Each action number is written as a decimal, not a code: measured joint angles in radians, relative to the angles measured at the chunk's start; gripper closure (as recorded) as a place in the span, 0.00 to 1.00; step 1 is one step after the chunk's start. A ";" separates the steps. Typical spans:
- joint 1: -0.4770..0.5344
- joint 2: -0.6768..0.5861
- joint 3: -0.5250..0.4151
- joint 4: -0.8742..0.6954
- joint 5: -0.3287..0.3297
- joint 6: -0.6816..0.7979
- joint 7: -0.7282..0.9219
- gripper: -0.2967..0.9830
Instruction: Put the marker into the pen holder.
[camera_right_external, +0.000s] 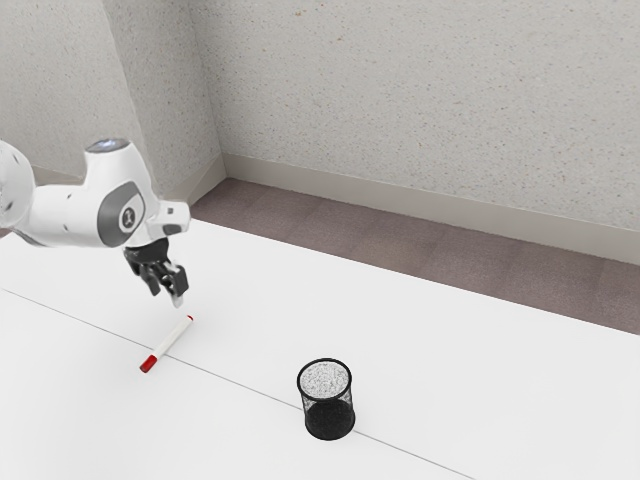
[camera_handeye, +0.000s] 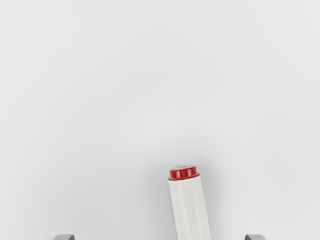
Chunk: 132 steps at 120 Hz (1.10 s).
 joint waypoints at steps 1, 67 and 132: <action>0.000 0.002 0.000 0.000 -0.002 0.002 -0.002 0.46; -0.025 0.087 -0.004 -0.010 -0.037 0.050 -0.071 0.55; -0.024 0.125 -0.006 0.015 -0.036 0.053 -0.093 0.64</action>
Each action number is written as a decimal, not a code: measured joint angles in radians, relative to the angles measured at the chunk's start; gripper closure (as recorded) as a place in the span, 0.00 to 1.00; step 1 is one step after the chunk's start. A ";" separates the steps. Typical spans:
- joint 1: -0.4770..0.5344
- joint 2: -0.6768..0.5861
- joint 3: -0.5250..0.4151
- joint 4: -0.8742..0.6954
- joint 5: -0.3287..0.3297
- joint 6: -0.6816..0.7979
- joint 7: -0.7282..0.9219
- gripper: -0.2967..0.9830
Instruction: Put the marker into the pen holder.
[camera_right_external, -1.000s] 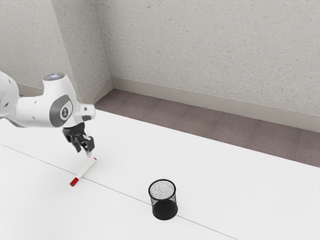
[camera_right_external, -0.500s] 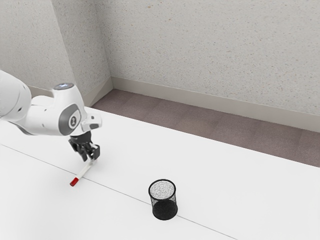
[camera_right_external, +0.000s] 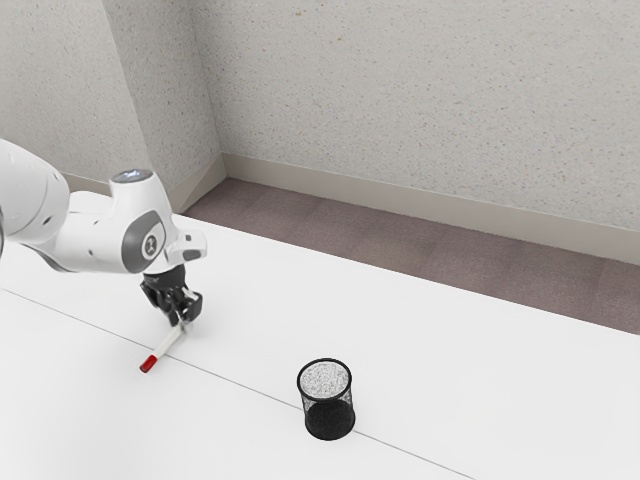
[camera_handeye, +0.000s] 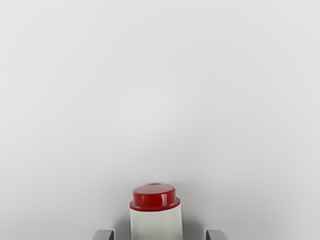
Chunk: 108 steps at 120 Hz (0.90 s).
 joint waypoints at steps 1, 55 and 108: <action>0.000 0.000 0.000 0.000 0.000 0.000 0.000 0.65; -0.071 -0.204 -0.002 -0.014 0.021 -0.034 -0.030 0.84; -0.168 -0.304 -0.144 -0.001 0.032 -0.099 -0.124 0.85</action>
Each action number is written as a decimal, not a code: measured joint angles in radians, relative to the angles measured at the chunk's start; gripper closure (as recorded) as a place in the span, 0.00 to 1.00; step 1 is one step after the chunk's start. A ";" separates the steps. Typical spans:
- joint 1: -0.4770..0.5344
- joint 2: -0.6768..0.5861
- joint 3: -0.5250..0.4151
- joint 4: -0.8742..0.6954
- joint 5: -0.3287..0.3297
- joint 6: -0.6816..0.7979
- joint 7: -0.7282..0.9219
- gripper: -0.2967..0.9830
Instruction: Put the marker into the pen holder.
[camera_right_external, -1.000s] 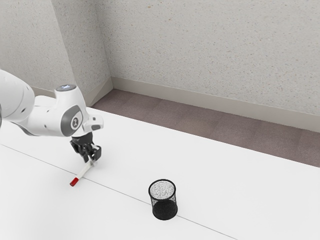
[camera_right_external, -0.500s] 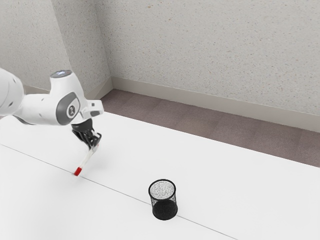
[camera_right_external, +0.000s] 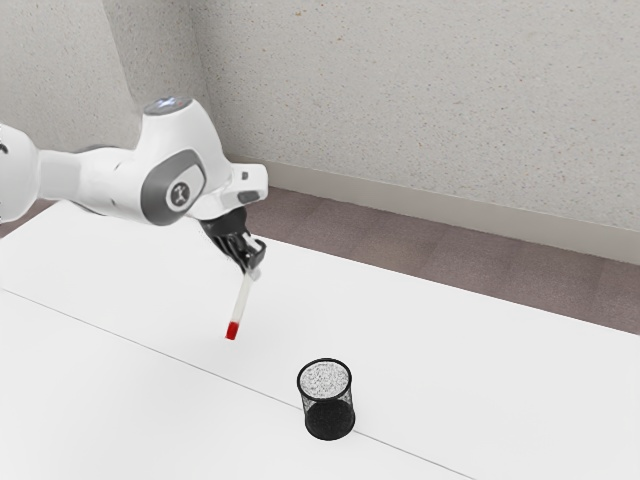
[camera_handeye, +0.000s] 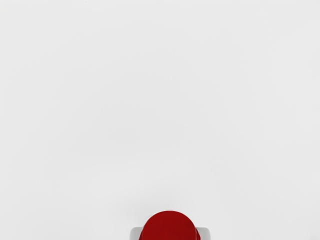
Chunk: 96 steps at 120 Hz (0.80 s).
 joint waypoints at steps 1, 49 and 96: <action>-0.003 0.000 -0.003 0.000 0.000 0.000 -0.002 0.85; -0.069 0.008 -0.107 0.049 0.006 -0.010 -0.086 0.81; -0.154 0.064 -0.125 0.111 -0.006 -0.014 -0.126 0.78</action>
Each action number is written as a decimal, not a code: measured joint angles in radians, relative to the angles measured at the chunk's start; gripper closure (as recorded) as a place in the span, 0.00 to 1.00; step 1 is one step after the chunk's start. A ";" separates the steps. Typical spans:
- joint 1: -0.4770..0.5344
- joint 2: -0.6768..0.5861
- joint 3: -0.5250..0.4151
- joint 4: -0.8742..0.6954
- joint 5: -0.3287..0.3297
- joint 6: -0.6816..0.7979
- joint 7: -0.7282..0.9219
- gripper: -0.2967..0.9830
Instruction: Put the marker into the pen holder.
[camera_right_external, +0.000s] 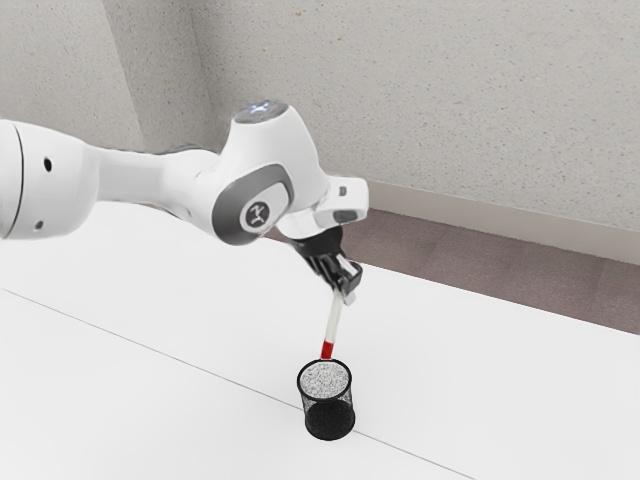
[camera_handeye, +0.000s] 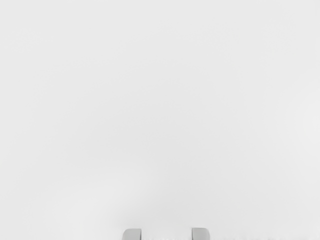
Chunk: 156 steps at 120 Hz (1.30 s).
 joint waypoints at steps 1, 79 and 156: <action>-0.001 0.001 -0.001 0.000 0.000 0.000 -0.001 0.78; -0.001 0.081 -0.013 -0.003 -0.018 -0.002 -0.020 0.43; 0.027 -0.037 0.155 0.415 0.121 -0.622 0.146 0.24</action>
